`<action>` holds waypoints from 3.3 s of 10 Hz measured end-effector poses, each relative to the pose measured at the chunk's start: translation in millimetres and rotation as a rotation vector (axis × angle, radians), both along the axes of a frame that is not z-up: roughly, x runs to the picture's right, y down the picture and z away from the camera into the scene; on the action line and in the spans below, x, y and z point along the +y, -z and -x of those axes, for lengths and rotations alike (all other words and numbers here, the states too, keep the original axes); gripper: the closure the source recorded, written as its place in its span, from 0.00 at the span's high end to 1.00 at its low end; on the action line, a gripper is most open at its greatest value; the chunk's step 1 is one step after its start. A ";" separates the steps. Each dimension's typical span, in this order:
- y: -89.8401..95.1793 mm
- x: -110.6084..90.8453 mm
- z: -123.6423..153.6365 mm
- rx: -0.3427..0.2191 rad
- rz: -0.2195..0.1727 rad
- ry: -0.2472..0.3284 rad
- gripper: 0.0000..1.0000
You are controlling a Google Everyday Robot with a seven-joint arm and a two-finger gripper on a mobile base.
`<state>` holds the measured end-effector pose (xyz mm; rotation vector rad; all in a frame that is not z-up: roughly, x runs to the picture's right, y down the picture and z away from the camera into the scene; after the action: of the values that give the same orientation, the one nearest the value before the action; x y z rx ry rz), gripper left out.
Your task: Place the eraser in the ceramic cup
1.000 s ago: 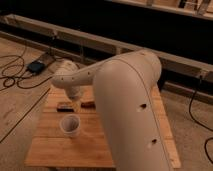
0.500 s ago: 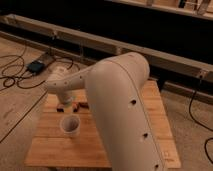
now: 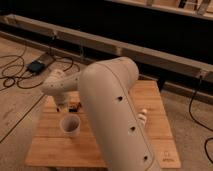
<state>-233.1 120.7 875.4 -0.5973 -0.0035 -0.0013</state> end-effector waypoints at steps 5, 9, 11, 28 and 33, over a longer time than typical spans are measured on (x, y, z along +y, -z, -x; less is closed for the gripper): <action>-32.1 -11.5 21.2 -0.025 -0.013 0.032 0.80; -52.1 -4.6 30.8 -0.028 0.014 0.062 0.78; -58.6 -4.3 32.4 -0.030 0.037 0.078 0.58; 58.9 -86.8 -19.4 -0.130 0.093 -0.097 0.00; 147.4 -72.7 -26.6 -0.244 0.141 -0.214 0.00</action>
<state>-206.4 48.0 728.0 -0.7321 -0.3063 0.1352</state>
